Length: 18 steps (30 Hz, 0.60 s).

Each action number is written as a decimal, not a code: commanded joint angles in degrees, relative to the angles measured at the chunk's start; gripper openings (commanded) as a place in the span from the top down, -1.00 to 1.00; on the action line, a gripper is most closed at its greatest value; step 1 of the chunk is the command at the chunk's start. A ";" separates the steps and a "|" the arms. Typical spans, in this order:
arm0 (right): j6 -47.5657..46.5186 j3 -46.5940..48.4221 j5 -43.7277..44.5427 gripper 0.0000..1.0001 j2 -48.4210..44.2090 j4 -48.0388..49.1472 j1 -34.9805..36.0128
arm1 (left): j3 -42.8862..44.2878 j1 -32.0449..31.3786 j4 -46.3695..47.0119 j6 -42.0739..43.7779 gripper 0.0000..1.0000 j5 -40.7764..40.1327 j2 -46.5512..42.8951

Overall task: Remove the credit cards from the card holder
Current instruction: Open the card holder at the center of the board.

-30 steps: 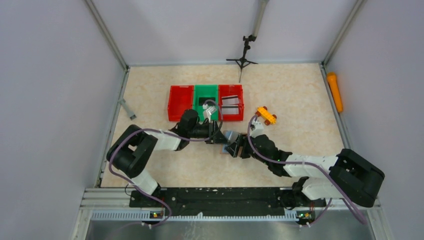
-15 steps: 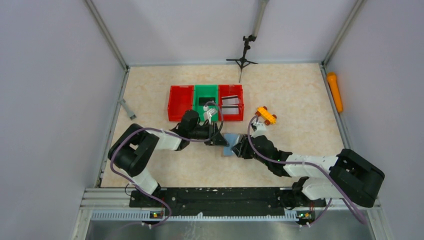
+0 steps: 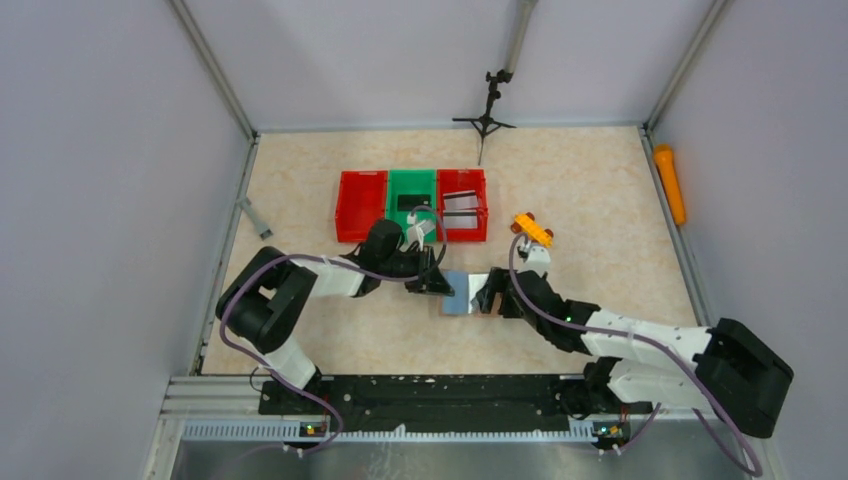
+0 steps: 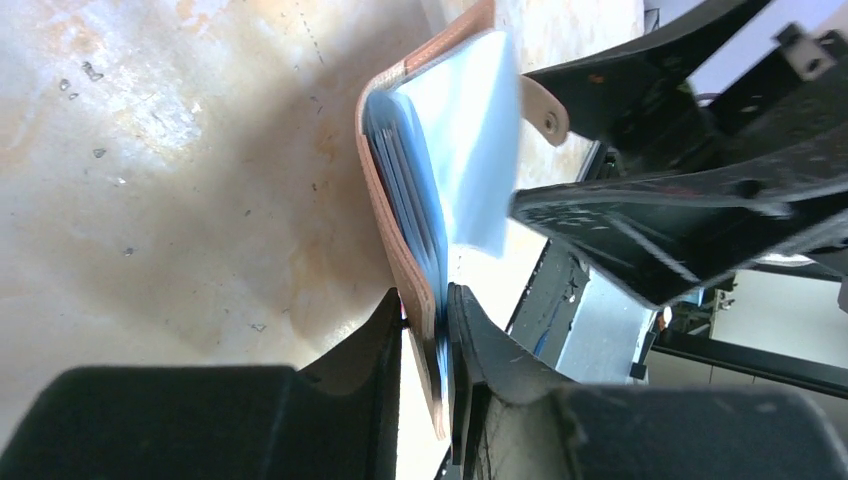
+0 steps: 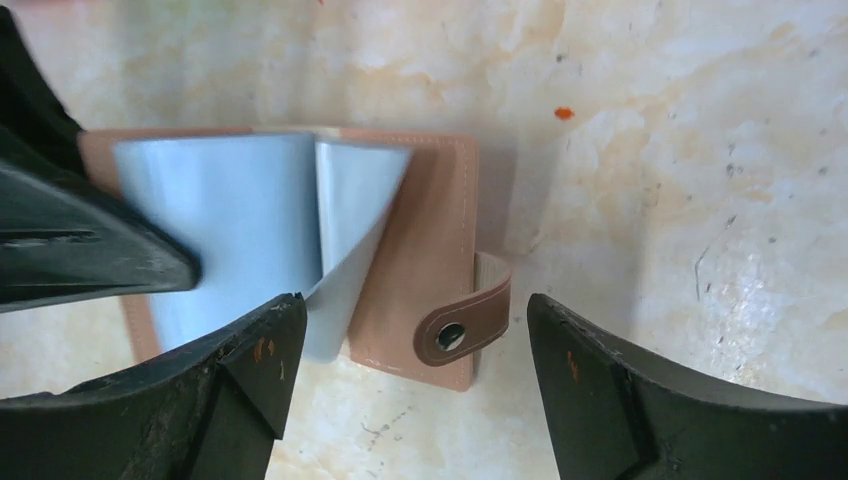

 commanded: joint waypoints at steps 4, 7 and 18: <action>-5.64 5.02 -4.80 -0.64 -11.72 -5.67 0.54 | 2.53 -0.38 -2.91 2.90 0.73 -1.82 -1.97; -5.60 5.55 -11.00 -0.56 -12.03 -0.81 0.55 | 2.71 -0.38 -3.31 3.01 0.73 -2.22 -1.99; -4.90 9.81 -14.10 -0.68 5.92 5.52 2.65 | 2.78 -0.40 -1.34 1.71 0.72 0.31 -0.83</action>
